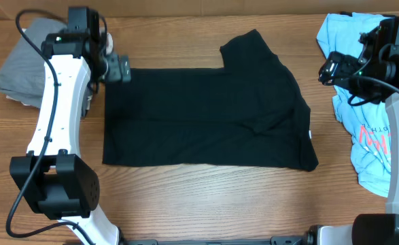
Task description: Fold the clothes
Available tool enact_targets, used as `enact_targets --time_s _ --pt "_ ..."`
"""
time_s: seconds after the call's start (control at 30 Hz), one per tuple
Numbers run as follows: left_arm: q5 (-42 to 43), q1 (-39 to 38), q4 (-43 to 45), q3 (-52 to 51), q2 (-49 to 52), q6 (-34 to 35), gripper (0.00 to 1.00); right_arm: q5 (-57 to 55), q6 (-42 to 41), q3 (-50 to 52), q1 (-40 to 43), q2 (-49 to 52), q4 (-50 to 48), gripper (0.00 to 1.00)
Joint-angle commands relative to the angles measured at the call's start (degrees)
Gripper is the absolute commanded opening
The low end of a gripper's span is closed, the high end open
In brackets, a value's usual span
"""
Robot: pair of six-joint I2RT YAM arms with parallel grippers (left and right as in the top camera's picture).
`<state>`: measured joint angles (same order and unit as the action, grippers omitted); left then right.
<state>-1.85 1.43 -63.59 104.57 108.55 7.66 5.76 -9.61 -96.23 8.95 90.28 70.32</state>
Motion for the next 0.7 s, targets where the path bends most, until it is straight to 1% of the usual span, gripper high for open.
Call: enact_targets --time_s 0.0,0.13,0.23,0.37,0.47,0.67 --pt "3.41 -0.11 3.58 1.05 0.35 -3.87 0.98 1.01 1.14 -1.27 -1.49 0.48 -2.14 0.99" --pt "3.37 -0.07 10.99 1.05 5.27 -4.68 0.95 1.01 1.14 -1.27 -3.91 2.80 -4.83 0.99" --pt "3.28 -0.09 16.85 1.05 10.91 -8.35 0.95 0.96 1.09 -1.27 -6.16 5.11 -5.99 0.99" --pt "1.27 -0.09 19.80 1.05 15.39 -8.52 0.90 0.81 1.07 -1.27 -7.74 6.69 -6.67 0.99" --pt "0.00 -0.07 21.79 1.05 18.10 -8.28 0.89 0.81 1.09 -1.27 -8.26 7.50 -6.88 0.99" --pt "-5.16 -0.02 24.74 1.05 21.38 -6.27 0.89 0.83 1.07 -1.25 -8.37 7.89 -7.50 0.99"
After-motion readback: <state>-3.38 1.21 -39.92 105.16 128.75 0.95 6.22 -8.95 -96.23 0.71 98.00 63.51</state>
